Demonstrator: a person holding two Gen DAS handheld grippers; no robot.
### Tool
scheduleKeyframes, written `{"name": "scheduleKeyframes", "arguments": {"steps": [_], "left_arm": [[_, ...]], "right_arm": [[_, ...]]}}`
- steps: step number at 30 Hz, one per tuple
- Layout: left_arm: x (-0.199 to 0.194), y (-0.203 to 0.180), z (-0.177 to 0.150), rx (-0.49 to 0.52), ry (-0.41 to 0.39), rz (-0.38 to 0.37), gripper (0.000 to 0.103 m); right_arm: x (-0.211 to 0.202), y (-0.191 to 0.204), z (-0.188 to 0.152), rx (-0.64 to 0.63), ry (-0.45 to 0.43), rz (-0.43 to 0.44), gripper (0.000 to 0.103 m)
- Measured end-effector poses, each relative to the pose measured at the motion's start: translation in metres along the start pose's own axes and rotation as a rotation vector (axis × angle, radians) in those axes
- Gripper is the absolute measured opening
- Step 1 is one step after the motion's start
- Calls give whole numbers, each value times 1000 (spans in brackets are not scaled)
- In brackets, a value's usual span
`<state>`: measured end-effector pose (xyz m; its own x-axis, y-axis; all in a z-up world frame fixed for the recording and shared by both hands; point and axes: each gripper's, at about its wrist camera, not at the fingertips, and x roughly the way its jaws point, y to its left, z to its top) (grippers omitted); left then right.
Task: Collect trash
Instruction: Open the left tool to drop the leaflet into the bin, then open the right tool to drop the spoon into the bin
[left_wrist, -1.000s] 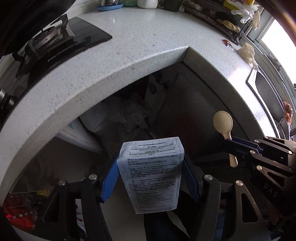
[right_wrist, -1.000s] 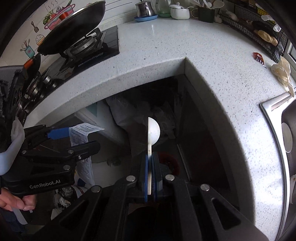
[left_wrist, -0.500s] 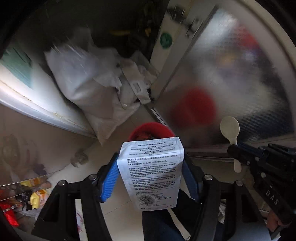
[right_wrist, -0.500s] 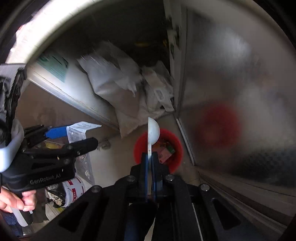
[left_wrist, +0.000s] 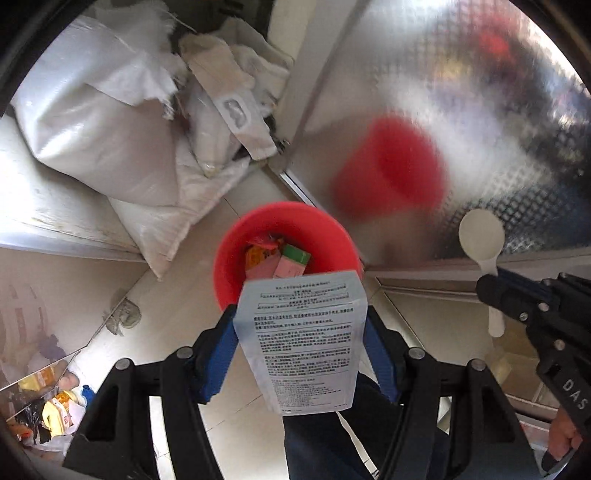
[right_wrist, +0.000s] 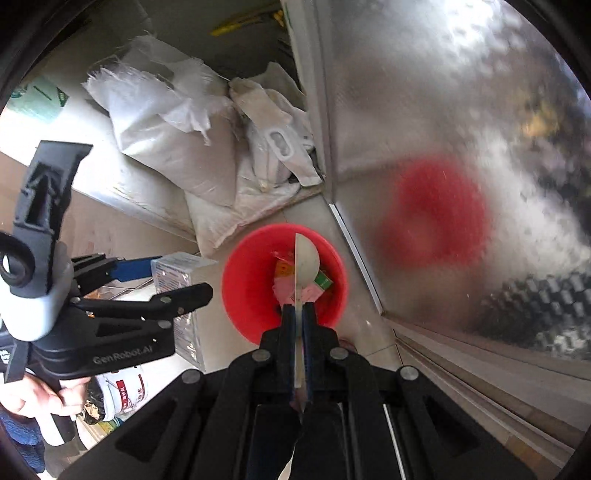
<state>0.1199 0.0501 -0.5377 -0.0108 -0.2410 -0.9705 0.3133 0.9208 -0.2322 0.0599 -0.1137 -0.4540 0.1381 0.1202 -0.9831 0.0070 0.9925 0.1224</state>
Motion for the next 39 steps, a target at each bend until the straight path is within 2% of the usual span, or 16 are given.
{"name": "scheduleKeyframes", "arguments": {"steps": [7, 10, 15, 22, 27, 29, 33, 39], "left_arm": [[23, -9, -1, 44, 37, -19, 63], [28, -7, -2, 48, 43, 2, 63], [16, -3, -9, 33, 42, 6, 63], [-11, 24, -22, -49, 4, 21, 65], [-22, 48, -31, -115, -26, 54, 69], [-25, 58, -35, -137, -38, 72, 74], [-27, 76, -42, -182, -38, 86, 82], [-25, 91, -52, -218, -40, 111, 84]], "right_arm": [[7, -12, -6, 19, 17, -11, 3], [5, -11, -6, 14, 24, -14, 3], [4, -7, -4, -15, 28, -3, 3], [5, 13, 6, -90, 36, 38, 3], [20, 30, 11, -155, 59, 68, 3], [28, 37, 14, -179, 75, 73, 3], [44, 50, 15, -229, 99, 75, 3], [66, 64, 15, -295, 123, 41, 4]]}}
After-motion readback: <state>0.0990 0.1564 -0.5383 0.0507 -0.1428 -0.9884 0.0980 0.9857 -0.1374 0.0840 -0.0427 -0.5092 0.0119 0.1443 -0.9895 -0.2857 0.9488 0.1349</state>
